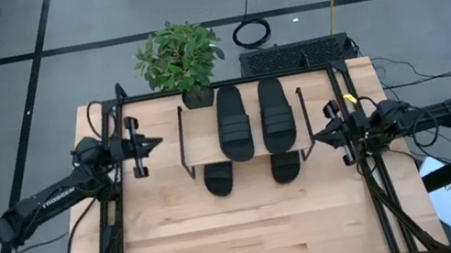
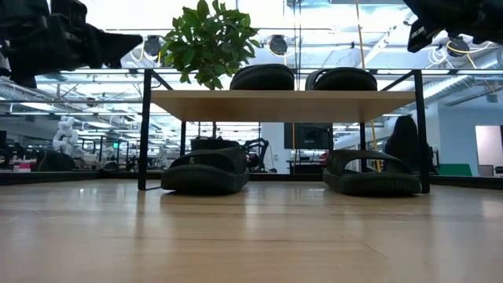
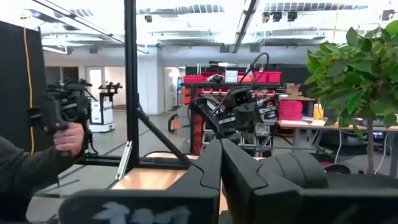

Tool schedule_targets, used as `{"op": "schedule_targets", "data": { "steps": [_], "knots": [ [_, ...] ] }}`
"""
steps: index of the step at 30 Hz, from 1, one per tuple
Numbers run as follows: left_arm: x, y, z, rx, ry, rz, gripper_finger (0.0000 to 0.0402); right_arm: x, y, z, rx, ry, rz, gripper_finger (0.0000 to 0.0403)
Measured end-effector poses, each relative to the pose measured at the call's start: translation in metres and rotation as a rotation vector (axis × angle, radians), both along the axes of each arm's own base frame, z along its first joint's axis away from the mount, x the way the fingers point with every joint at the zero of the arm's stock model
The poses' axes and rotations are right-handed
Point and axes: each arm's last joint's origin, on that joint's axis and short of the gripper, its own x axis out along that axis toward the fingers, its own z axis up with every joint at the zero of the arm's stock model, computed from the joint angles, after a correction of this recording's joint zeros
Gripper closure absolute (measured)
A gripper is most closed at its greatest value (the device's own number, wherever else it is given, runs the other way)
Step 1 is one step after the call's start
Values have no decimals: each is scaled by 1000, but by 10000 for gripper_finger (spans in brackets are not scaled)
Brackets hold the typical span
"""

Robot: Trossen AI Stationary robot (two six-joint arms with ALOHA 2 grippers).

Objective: Pick and place slides into the shelf
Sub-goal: Return to Home Position

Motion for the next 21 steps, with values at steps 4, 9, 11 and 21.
{"op": "schedule_targets", "data": {
  "steps": [4, 9, 11, 21],
  "knots": [
    [-6, 6, 2, -105, -17, 41, 401, -8, -1, -1, 20, 3, 3, 403],
    [-10, 0, 6, -112, -54, 28, 401, -11, -1, -4, 95, 29, 5, 403],
    [-11, -3, 7, -120, -62, 49, 401, -10, -2, -6, 115, 55, -31, 403],
    [-31, -18, 22, -145, 17, 260, 401, -11, 0, -3, 67, 28, -13, 403]
  ]
}}
